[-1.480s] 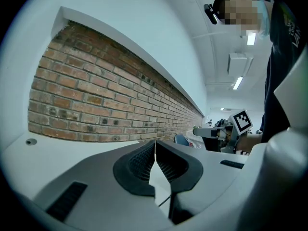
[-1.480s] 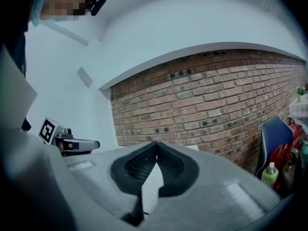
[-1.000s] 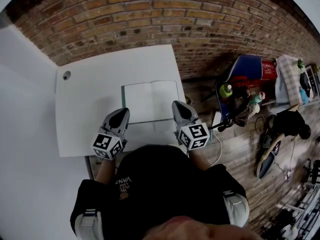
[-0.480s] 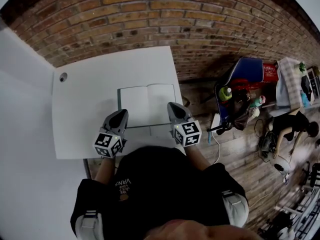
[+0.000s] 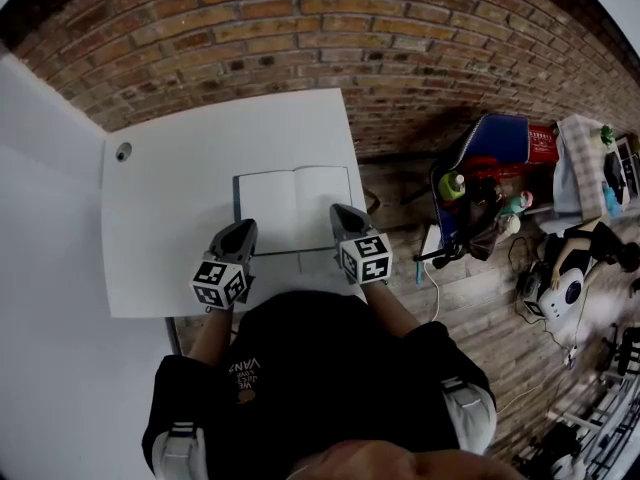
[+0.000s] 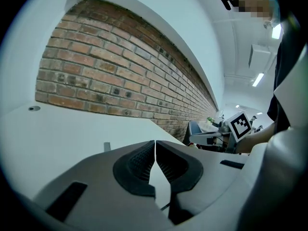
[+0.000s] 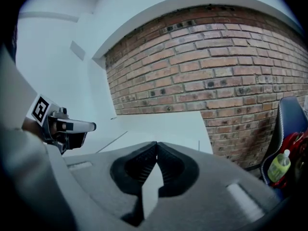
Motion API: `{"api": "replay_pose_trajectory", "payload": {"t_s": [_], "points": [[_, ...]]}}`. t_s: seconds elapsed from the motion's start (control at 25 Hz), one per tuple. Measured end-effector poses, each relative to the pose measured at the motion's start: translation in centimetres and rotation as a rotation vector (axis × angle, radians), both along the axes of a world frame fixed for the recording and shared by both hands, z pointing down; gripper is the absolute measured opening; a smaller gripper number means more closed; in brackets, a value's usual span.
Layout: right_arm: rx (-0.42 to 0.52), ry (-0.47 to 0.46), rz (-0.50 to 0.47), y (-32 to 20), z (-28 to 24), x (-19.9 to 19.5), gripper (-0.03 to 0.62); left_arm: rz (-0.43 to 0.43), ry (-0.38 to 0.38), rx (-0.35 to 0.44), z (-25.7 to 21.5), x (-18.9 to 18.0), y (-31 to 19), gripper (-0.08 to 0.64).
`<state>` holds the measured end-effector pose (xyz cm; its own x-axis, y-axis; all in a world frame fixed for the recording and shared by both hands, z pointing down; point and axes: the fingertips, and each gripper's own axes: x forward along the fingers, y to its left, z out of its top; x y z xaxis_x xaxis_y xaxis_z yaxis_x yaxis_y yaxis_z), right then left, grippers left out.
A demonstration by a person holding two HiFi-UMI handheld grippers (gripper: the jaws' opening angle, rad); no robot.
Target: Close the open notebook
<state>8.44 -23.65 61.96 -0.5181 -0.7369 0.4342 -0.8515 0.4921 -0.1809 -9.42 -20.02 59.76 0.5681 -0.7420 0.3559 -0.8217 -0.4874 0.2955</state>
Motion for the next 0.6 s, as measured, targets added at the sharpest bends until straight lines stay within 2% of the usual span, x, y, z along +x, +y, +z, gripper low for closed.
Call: {"api": "replay_pose_trajectory", "payload": {"t_s": [0.36,0.6], "points": [[-0.085,0.069,-0.007,-0.5,4.1,-0.7,-0.002,-0.022,0.039,-0.102,3.1,-0.6,-0.6,0.020],[-0.088,0.133,-0.030,-0.6,5.4,-0.8,-0.002,-0.010,0.019,-0.152,4.6,-0.3,-0.3,0.020]]}}
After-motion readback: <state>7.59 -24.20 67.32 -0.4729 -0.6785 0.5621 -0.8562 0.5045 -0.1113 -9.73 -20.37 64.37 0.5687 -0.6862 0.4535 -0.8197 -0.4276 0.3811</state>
